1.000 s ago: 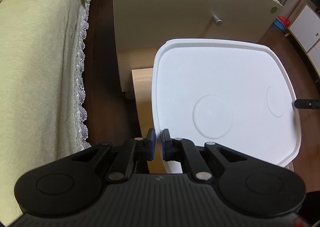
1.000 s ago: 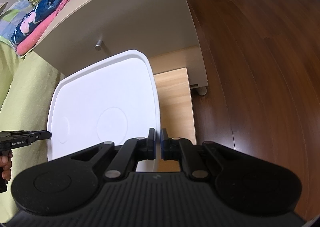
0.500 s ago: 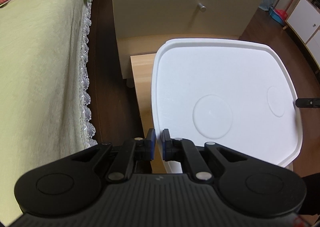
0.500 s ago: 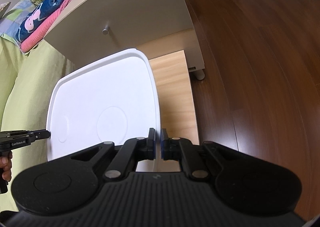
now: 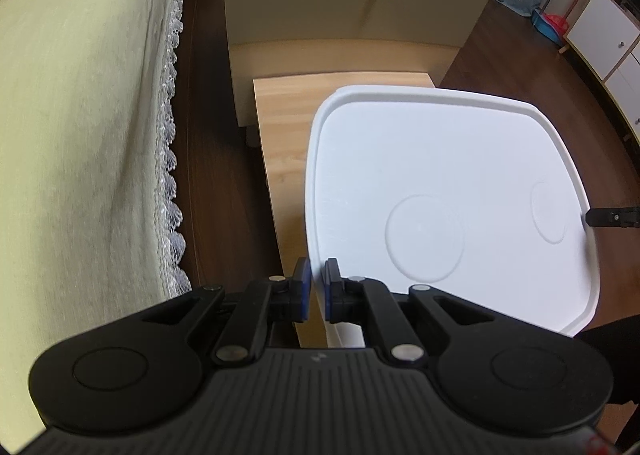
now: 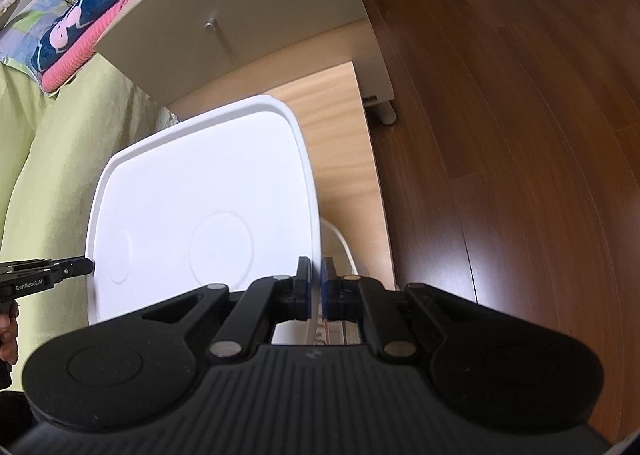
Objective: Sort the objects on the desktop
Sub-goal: 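Carry the white tray lid toward the basin with both tools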
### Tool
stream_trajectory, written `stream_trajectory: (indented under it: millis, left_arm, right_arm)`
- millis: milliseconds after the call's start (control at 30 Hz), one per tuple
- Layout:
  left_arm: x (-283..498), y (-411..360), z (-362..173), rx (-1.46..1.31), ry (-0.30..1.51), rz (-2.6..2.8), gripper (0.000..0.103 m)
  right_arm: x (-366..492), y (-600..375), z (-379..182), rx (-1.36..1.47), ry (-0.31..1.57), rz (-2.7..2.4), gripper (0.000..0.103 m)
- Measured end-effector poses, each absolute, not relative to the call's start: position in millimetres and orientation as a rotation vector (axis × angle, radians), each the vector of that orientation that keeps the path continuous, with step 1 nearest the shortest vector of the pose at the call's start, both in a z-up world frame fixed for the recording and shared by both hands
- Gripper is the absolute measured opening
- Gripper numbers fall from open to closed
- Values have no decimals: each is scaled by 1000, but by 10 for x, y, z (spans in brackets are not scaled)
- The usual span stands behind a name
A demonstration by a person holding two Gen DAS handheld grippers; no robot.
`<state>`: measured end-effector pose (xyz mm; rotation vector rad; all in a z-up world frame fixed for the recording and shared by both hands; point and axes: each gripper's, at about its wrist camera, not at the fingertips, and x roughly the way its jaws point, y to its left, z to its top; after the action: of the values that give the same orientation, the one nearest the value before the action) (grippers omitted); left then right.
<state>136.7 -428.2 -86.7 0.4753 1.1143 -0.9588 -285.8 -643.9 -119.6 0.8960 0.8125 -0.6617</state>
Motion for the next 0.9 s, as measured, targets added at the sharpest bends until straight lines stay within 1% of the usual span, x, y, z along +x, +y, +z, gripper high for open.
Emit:
stream_trajectory:
  millis: [400, 900]
  left_arm:
    - [1024, -4039, -750, 490, 1088, -960, 4]
    - [793, -3711, -678, 481, 1089, -919, 4]
  right_arm:
    - [-3153, -6088, -1200, 909, 819, -662, 5]
    - [-3283, -5770, -1189, 903, 846, -636, 5]
